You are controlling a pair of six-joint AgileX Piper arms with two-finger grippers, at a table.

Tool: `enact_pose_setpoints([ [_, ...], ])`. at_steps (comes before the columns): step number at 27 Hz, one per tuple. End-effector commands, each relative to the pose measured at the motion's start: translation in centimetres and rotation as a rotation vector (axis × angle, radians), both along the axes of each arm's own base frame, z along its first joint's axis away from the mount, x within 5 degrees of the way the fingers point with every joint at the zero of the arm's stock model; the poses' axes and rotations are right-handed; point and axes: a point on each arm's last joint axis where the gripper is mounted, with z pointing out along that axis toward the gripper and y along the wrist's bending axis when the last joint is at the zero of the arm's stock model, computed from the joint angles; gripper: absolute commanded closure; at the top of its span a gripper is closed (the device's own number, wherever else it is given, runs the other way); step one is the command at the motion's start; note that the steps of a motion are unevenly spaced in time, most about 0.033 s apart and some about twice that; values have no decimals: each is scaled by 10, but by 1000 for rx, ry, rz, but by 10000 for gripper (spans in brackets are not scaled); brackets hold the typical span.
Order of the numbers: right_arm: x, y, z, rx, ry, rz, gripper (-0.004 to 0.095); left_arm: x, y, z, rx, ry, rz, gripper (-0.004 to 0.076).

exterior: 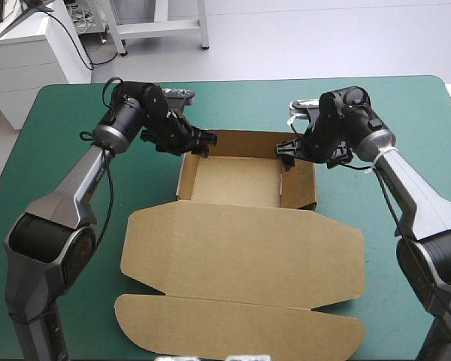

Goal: Fold the box

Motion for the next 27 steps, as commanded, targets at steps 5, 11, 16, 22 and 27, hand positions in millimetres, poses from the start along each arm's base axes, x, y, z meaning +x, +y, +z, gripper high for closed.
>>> enact_pose_setpoints([
  [5, -22, -10, 89, 106, -229, -55, 44, -29, 9, 114, -116, -286, -30, 401],
  [11, -55, -21, 129, 143, -337, -59, 44, -65, 23, 158, -107, -427, -97, 732],
  [16, -78, -29, 152, 159, -407, -53, 44, -108, 41, 183, -107, -483, -90, 732],
  [22, -86, -32, 160, 168, -431, -49, 44, -172, 68, 189, -80, -502, -85, 732],
  [27, -83, -31, 144, 157, -371, -62, 44, -225, 92, 180, -52, -512, -75, 732],
])
